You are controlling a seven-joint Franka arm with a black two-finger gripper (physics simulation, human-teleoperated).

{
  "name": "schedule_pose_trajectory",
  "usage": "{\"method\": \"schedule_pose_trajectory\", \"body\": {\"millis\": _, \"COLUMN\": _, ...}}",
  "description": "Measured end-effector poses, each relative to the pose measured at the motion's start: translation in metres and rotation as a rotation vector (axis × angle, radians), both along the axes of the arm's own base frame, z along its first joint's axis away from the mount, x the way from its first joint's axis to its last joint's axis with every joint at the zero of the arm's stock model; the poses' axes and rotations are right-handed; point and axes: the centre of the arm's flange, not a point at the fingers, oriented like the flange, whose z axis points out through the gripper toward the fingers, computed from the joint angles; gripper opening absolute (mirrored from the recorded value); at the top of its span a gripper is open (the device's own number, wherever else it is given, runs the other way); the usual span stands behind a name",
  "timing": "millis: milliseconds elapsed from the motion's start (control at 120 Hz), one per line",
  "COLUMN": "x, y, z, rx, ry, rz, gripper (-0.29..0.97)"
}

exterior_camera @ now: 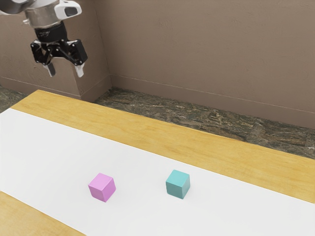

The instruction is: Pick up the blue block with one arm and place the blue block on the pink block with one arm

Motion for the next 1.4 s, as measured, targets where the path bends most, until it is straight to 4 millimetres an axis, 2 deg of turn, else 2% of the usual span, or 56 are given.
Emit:
{"method": "schedule_pose_trajectory", "body": {"millis": 92, "x": -0.002, "y": 0.002, "z": -0.006, "rx": 0.002, "ry": 0.02, "rz": 0.085, "gripper": 0.68}}
{"method": "schedule_pose_trajectory", "body": {"millis": 150, "x": 0.0, "y": -0.01, "z": -0.008, "rx": 0.009, "ry": 0.022, "rz": 0.109, "gripper": 0.68}}
{"method": "schedule_pose_trajectory", "body": {"millis": 208, "x": 0.021, "y": -0.021, "z": -0.037, "rx": 0.022, "ry": 0.078, "rz": 0.134, "gripper": 0.68}}
{"method": "schedule_pose_trajectory", "body": {"millis": 267, "x": 0.058, "y": -0.036, "z": -0.067, "rx": 0.036, "ry": 0.123, "rz": 0.155, "gripper": 0.68}}
{"method": "schedule_pose_trajectory", "body": {"millis": 325, "x": 0.077, "y": -0.054, "z": -0.096, "rx": 0.048, "ry": 0.167, "rz": 0.162, "gripper": 0.68}}
{"method": "schedule_pose_trajectory", "body": {"millis": 442, "x": 0.093, "y": -0.099, "z": -0.16, "rx": 0.055, "ry": 0.202, "rz": 0.148, "gripper": 0.68}}
{"method": "schedule_pose_trajectory", "body": {"millis": 575, "x": 0.122, "y": -0.117, "z": -0.228, "rx": 0.016, "ry": 0.197, "rz": 0.173, "gripper": 0.68}}
{"method": "schedule_pose_trajectory", "body": {"millis": 742, "x": 0.152, "y": -0.156, "z": -0.294, "rx": -0.026, "ry": 0.149, "rz": 0.094, "gripper": 0.68}}
{"method": "schedule_pose_trajectory", "body": {"millis": 908, "x": 0.167, "y": -0.195, "z": -0.331, "rx": -0.07, "ry": 0.075, "rz": 0.009, "gripper": 0.68}}
{"method": "schedule_pose_trajectory", "body": {"millis": 975, "x": 0.16, "y": -0.209, "z": -0.343, "rx": -0.108, "ry": 0.07, "rz": 0.0, "gripper": 0.68}}
{"method": "schedule_pose_trajectory", "body": {"millis": 1150, "x": 0.155, "y": -0.219, "z": -0.351, "rx": -0.161, "ry": 0.034, "rz": -0.037, "gripper": 0.68}}
{"method": "schedule_pose_trajectory", "body": {"millis": 1308, "x": 0.117, "y": -0.225, "z": -0.355, "rx": -0.178, "ry": 0.048, "rz": -0.102, "gripper": 0.68}}
{"method": "schedule_pose_trajectory", "body": {"millis": 1400, "x": 0.103, "y": -0.223, "z": -0.359, "rx": -0.187, "ry": 0.048, "rz": -0.123, "gripper": 0.68}}
